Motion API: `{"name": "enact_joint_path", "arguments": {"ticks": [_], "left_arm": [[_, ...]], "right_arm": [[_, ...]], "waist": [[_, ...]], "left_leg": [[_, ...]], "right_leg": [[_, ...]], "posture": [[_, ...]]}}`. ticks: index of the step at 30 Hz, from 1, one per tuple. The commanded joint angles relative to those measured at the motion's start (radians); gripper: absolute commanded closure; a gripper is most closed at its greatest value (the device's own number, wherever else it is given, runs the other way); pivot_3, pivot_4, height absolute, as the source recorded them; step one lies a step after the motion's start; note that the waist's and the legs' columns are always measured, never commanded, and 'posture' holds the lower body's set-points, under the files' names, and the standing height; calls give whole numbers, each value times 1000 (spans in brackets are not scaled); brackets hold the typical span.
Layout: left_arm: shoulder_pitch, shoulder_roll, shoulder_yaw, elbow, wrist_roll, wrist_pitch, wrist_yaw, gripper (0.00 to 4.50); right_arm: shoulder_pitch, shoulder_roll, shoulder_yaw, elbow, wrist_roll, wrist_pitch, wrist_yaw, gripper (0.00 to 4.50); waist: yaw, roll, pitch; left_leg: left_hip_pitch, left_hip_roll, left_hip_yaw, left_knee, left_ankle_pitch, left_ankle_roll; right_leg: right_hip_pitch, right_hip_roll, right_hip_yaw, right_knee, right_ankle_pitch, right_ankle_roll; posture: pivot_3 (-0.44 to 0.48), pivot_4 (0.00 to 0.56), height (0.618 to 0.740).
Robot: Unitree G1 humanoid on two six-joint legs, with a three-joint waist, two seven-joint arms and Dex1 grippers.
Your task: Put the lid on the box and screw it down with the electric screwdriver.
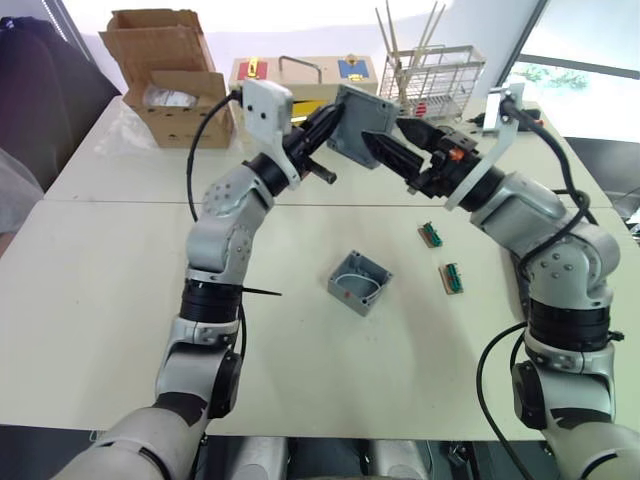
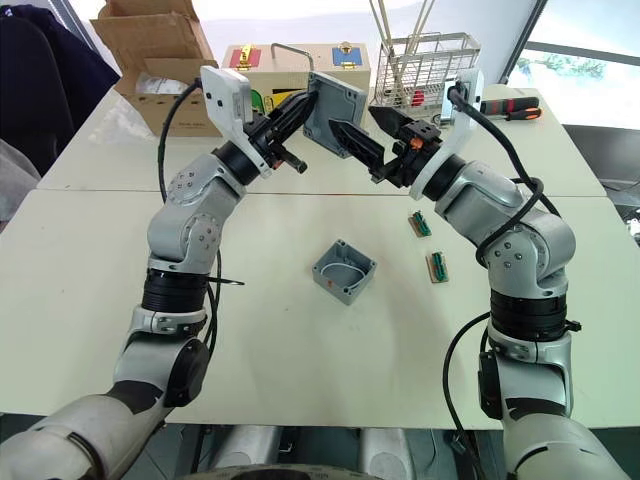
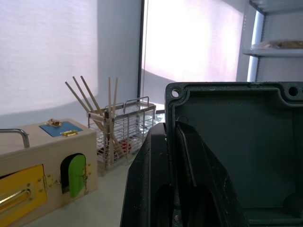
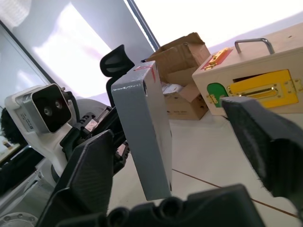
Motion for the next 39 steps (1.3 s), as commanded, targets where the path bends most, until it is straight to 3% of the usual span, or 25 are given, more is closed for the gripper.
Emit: {"name": "enact_joint_path", "arguments": {"ticks": [1, 4, 7, 13, 17, 22, 25, 28, 30, 34, 39], "left_arm": [[-21, 7, -2, -28, -8, -29, -1, 4500], [-26, 12, 2, -26, -13, -27, -1, 4500], [-27, 15, 1, -27, -17, -27, -3, 4500], [-21, 18, -6, -29, -19, -28, -12, 4500], [-15, 26, -1, -31, -46, -3, -34, 3016], [5, 119, 89, -102, -227, 200, -84, 463], [37, 196, 204, -103, -417, 388, -107, 463], [70, 255, 231, -84, -474, 465, -134, 463], [93, 281, 231, -81, -491, 483, -171, 463], [185, 378, 109, -118, -432, 504, -297, 463], [189, 390, 68, -124, -413, 484, -319, 463]], "right_arm": [[-5, 2, -13, -44, -19, -21, 17, 1743], [9, 3, -2, -61, -20, -7, 28, 2863], [17, 10, 2, -70, -23, -2, 28, 4375], [20, 22, -4, -79, -25, 5, 16, 4375], [24, 19, -5, -91, -30, 2, 18, 4375], [55, -10, 18, -154, -156, -108, 44, 4375], [137, -106, 113, -227, -414, -324, 113, 4375], [234, -182, 211, -257, -648, -572, 169, 4375], [291, -186, 231, -266, -727, -674, 170, 4375], [498, -278, 286, -183, -1091, -1123, 107, 4375], [591, -276, 276, -33, -1297, -1377, -29, 4375]], "waist": [[-6, 0, 0], [-10, 0, 0], [-9, 0, 0], [-9, 0, 0], [-9, 0, 0], [-13, 0, 0], [-16, 1, 0], [-15, 1, 0], [-9, 1, 0], [-5, 1, 0], [-9, 0, 0]], "left_leg": [[0, 0, 0, 0, 0, 0], [0, 0, 0, -1, 0, 0], [0, 0, 0, -1, 0, 0], [0, 0, 0, -1, 0, 0], [0, 0, 0, -1, 0, 0], [0, 0, 0, -1, 0, 0], [0, 0, 0, -2, 0, 0], [0, 0, 0, -2, 0, 0], [0, 0, -1, -1, 0, 0], [1, -1, -2, 0, 0, 0], [2, -1, -1, 0, 0, -1]], "right_leg": [[0, 0, 0, 0, 0, 0], [0, 0, 0, 0, 0, 0], [0, 0, 0, 0, 0, 0], [0, 0, 0, 0, 0, 0], [0, 0, 0, 0, 0, 0], [-1, 0, 0, 0, 0, 0], [-2, 0, 0, 1, 0, 0], [-2, 1, 0, 2, 0, 0], [-1, 1, 0, 2, 0, 0], [1, 1, 0, 1, 0, 0], [2, 1, 0, 0, 0, 0]], "posture": [[0, 150, 730], [0, 150, 730], [0, 150, 730], [0, 150, 730], [0, 150, 730], [0, 150, 730], [0, 150, 730], [0, 150, 730], [0, 150, 730], [0, 150, 730], [0, 150, 730]]}}
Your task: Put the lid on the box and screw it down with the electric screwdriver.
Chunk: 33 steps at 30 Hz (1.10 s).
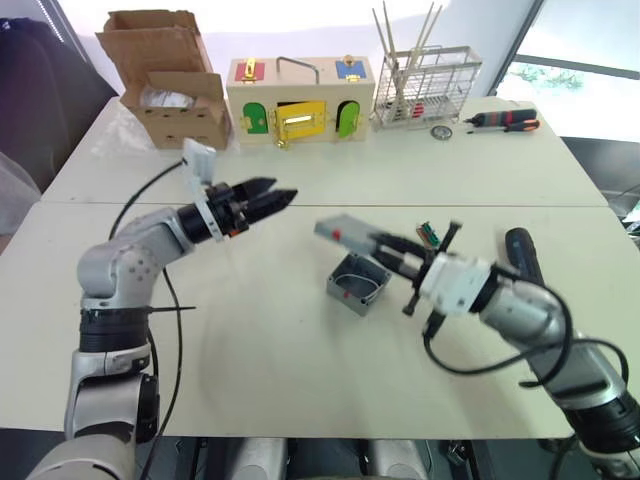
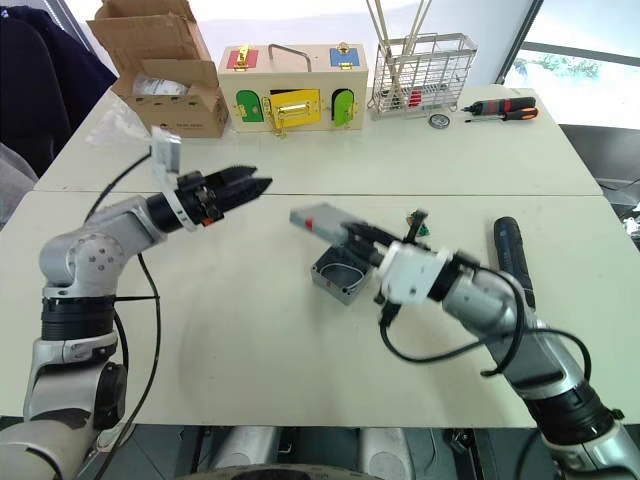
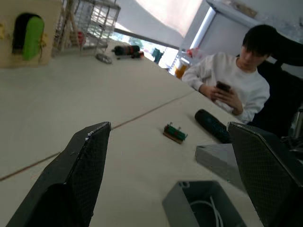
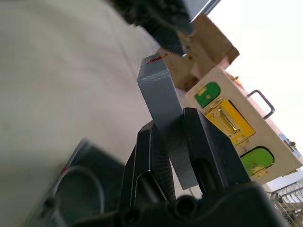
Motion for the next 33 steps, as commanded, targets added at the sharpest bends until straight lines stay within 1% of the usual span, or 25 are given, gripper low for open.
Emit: {"name": "enact_joint_path", "arguments": {"ticks": [1, 5, 6, 7, 8, 12, 18, 26, 33], "left_arm": [[-32, 9, -15, -35, 16, -24, -20, 463], [-61, -16, -55, 11, 49, -46, -40, 463], [-68, -26, -70, 25, 60, -57, -51, 986], [-73, -32, -83, 34, 66, -65, -68, 1282], [-77, -35, -95, 38, 72, -69, -84, 1730], [-93, -38, -126, 48, 93, -80, -119, 3790], [-103, -48, -178, 52, 134, -97, -168, 3790], [-100, -66, -248, 74, 203, -142, -206, 3790], [-87, -75, -294, 50, 235, -159, -237, 3790]], "right_arm": [[6, 8, -26, 72, -139, -166, -113, 4375], [-15, 33, -30, 162, -232, -227, -199, 4375], [-20, 38, -28, 183, -250, -240, -217, 4375], [-26, 42, -25, 199, -271, -253, -233, 4375], [-30, 46, -23, 211, -286, -262, -246, 4375], [-31, 55, -23, 240, -309, -286, -271, 4375], [-8, 54, -24, 241, -361, -309, -311, 4375], [7, 55, -2, 254, -400, -310, -312, 4375], [7, 50, 19, 271, -450, -311, -331, 4375]], "waist": [[-2, 0, 0], [-1, 0, 0], [0, 0, 0], [0, 0, 0], [0, 0, 0], [-2, 0, 0], [-2, 0, 0], [-1, 0, 0], [-2, 0, 0]], "left_leg": [[1, 1, 1, 0, 0, 0], [3, 1, 1, -2, 0, 0], [3, 1, 0, -2, 0, 0], [3, 1, 0, -2, 0, 0], [3, 1, 0, -2, 0, 0], [3, 1, 0, -3, 0, 0], [3, 1, 0, -3, 0, 0], [3, 1, 0, -2, 0, 0], [3, 1, 0, -2, 0, 0]], "right_leg": [[0, 1, 0, 0, 0, 0], [1, 1, 0, 0, 0, 0], [1, 1, 0, 0, 0, 0], [1, 1, 0, 0, 0, 0], [1, 1, 0, 0, 0, 0], [1, 1, 1, 0, 0, 0], [1, 1, 1, 0, 0, 0], [2, 1, 1, 0, 0, 0], [2, 1, 1, 0, 0, 0]], "posture": [[0, 150, 730], [0, 150, 730], [0, 150, 730], [0, 150, 730], [0, 150, 730], [0, 150, 730], [0, 150, 730], [0, 150, 730], [0, 150, 730]]}}
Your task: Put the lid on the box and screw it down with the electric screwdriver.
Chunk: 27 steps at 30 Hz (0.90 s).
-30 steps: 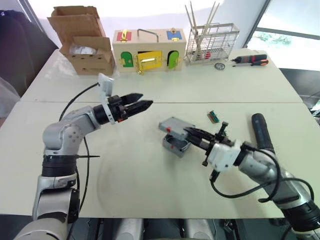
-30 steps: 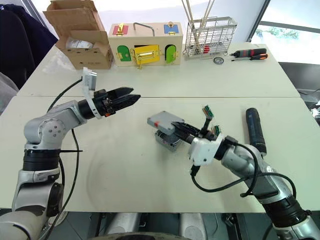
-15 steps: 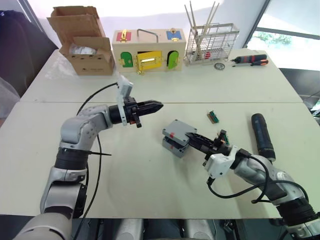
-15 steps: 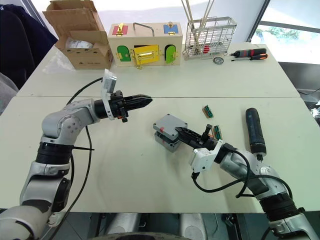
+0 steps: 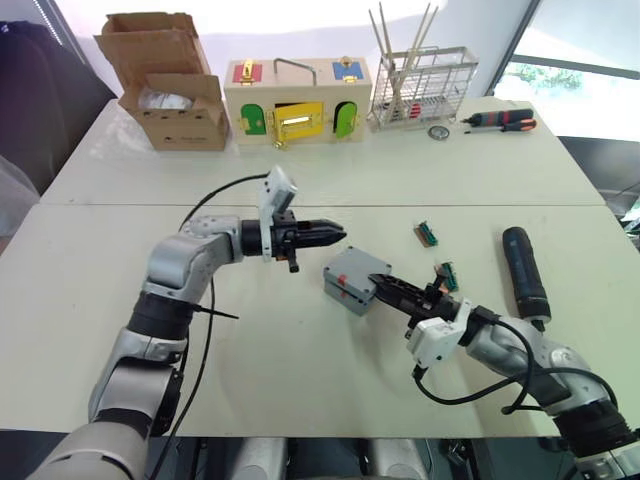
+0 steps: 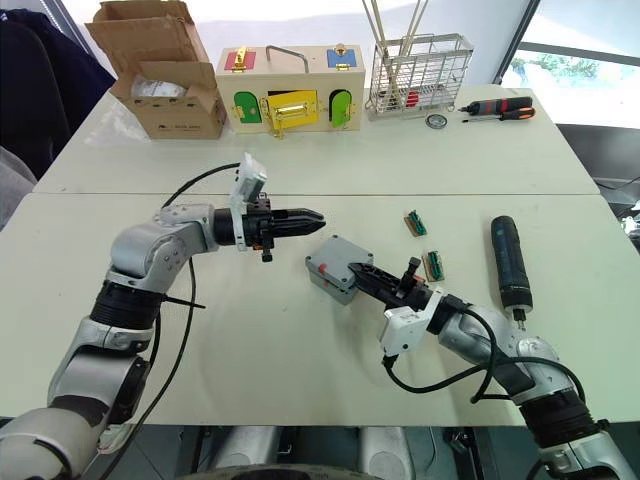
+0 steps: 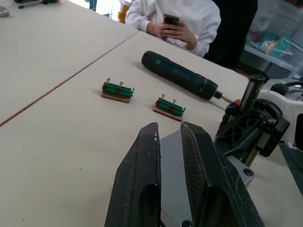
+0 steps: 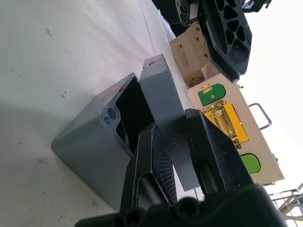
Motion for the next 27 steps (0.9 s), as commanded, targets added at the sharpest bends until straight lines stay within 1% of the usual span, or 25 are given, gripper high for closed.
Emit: {"name": "enact_joint_path", "arguments": {"ticks": [1, 5, 12, 18, 23, 27], "left_arm": [[2, 0, -15, -38, 17, -28, -20, 3790], [8, 5, -35, -31, 42, -52, -39, 3790], [0, -11, -32, -7, 64, -68, -47, 3790], [10, -12, -39, -3, 80, -76, -64, 3790], [19, -18, -42, -8, 92, -80, -69, 3790], [14, -27, -42, -1, 96, -82, -68, 3790]], "right_arm": [[6, -1, 18, -1, -33, -9, -12, 4375], [8, -5, 21, 4, -84, 12, -34, 4375], [9, -14, 44, 21, -143, 15, -70, 4375], [17, -24, 59, 35, -175, 24, -96, 4375], [26, -36, 60, 48, -185, 34, -117, 4375], [33, -44, 50, 33, -200, 44, -160, 4375]], "waist": [[0, 0, 0], [1, 0, 0], [1, 0, 0], [1, 0, 0], [3, 0, -1], [3, 0, -1]], "left_leg": [[0, 0, 0, 0, 0, 0], [0, 0, 0, 0, 0, 0], [1, 0, 0, 0, 0, 0], [2, 0, 0, 0, 0, 0], [6, 0, 0, -1, 0, 0], [6, 0, -1, -1, 0, 0]], "right_leg": [[0, 0, 0, 0, 0, 0], [0, 0, 0, 0, 0, 0], [1, 0, 0, 0, 0, 0], [2, 0, 0, 0, 0, 0], [7, 0, 0, -1, 0, 0], [8, 0, 0, -1, 0, 0]], "posture": [[0, 150, 730], [0, 150, 730], [0, 150, 730], [0, 150, 730], [0, 150, 730], [0, 150, 730]]}}
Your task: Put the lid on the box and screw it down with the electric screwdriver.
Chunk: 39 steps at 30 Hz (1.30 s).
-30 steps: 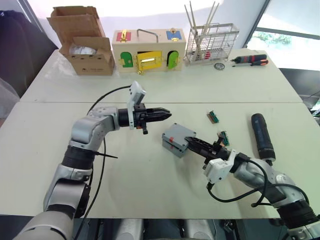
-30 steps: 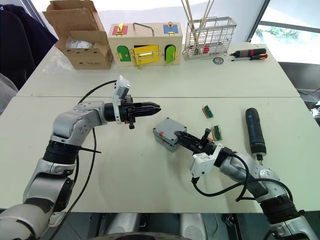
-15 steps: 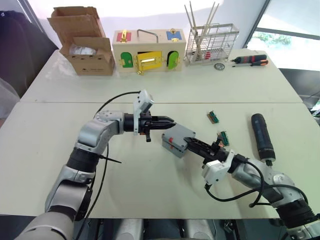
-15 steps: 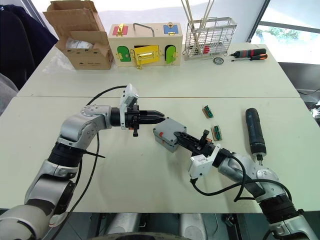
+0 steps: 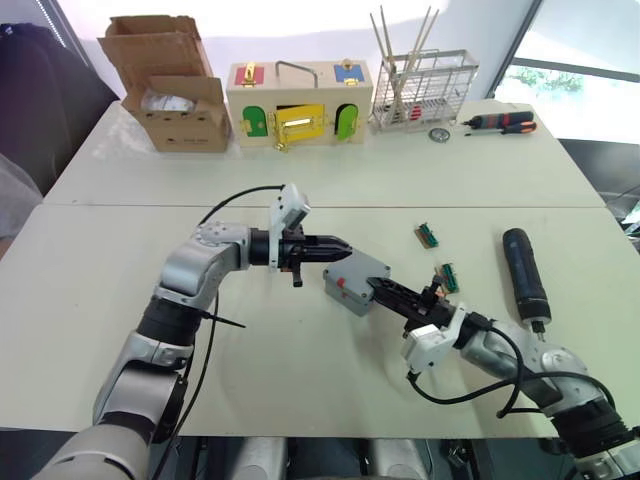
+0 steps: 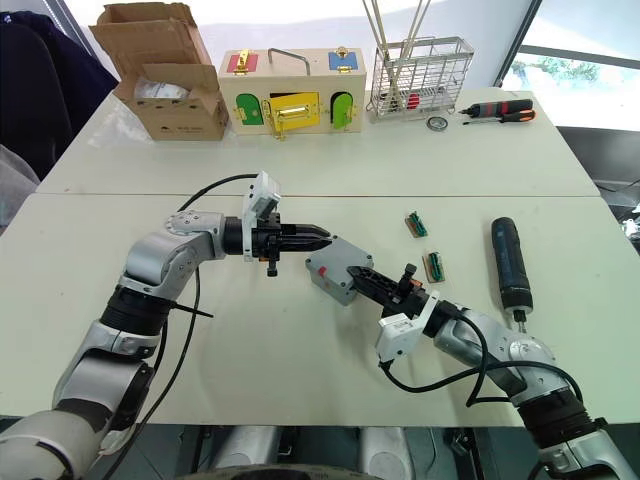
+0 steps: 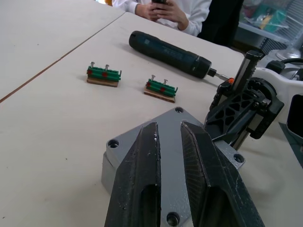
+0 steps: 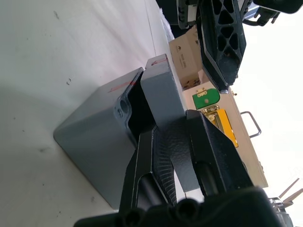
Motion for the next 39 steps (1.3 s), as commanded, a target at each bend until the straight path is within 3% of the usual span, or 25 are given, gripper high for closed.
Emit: {"name": "enact_joint_path", "arguments": {"ticks": [1, 27, 36, 39], "left_arm": [[-5, -11, 0, -12, 2, -20, -4, 3790], [16, -21, -8, -15, 20, -28, 1, 3790], [42, 4, -101, 5, 129, -100, -5, 3790], [46, -5, -108, 15, 142, -110, 0, 4483]], "right_arm": [[29, -21, 14, 14, -46, 8, -14, 4375], [-5, -42, 81, 40, -105, 41, -31, 4375], [3, -46, 88, 50, -96, 39, -32, 4375], [7, -47, 87, 49, -93, 40, -31, 4375]], "waist": [[0, 0, 0], [-2, 1, -1], [-1, 1, -1], [0, 2, -2]], "left_leg": [[0, 0, 0, 0, 0, 0], [2, 0, 0, 0, 0, 0], [4, 0, 0, 0, 0, 0], [7, 0, 0, -1, -1, 1]], "right_leg": [[0, 0, 0, 0, 0, 0], [2, 0, 0, 0, 0, 0], [5, 0, 0, -1, 0, 0], [8, 0, 0, -2, 0, 0]], "posture": [[0, 150, 730], [0, 150, 730], [0, 150, 730], [0, 150, 730]]}}
